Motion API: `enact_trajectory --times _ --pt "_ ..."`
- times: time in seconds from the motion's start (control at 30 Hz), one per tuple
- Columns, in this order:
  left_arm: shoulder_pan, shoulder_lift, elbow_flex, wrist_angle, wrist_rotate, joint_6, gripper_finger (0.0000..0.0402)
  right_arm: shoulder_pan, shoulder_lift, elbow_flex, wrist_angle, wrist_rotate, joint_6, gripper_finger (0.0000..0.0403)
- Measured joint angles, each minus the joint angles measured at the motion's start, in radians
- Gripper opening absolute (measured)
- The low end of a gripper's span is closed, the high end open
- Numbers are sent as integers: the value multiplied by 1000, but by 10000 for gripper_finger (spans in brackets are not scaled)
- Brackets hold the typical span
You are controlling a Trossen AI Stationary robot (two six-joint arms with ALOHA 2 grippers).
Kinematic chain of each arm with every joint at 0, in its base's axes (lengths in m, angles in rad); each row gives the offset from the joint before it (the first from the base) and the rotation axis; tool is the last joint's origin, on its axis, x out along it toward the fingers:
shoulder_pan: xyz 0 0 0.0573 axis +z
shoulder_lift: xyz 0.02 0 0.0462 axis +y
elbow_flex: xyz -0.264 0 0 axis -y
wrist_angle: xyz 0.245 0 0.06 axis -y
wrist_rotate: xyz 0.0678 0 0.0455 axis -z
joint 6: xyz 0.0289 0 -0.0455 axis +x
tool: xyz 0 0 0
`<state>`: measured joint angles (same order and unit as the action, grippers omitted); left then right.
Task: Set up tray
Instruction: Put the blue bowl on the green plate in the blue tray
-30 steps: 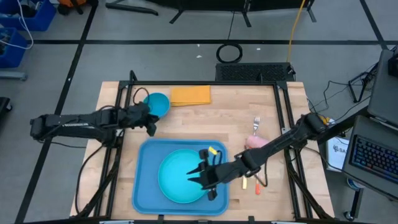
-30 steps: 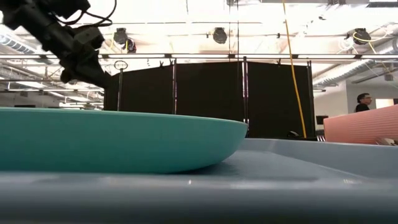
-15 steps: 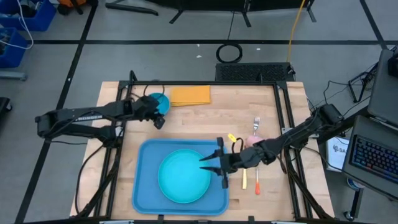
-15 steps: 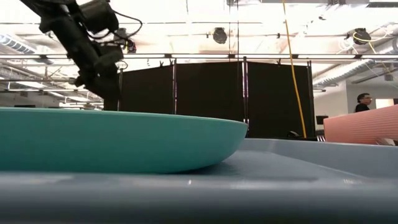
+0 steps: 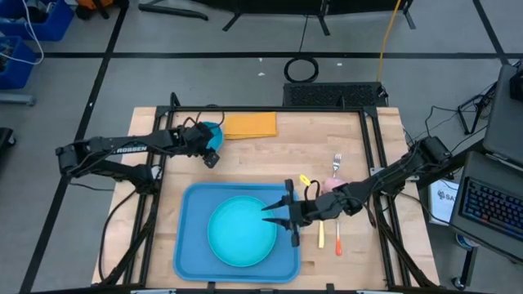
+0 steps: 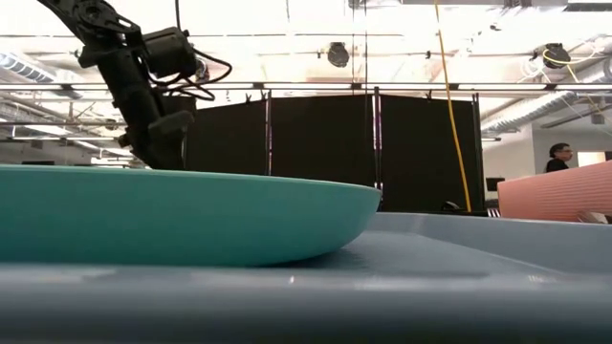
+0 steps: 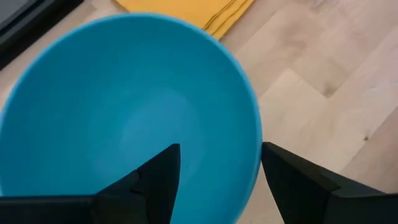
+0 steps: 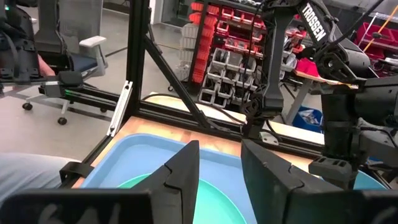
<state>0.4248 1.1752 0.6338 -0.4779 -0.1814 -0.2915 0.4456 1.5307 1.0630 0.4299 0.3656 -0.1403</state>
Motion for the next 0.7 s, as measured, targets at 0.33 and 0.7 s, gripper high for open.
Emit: enact_trajectory --times 0.33,0.7 --pt "1 18 0 15 21 19 230 -16 1 0 -19 -1 24 112" --pt "2 113 0 10 9 51 199 -15 1 0 -15 -1 24 112"
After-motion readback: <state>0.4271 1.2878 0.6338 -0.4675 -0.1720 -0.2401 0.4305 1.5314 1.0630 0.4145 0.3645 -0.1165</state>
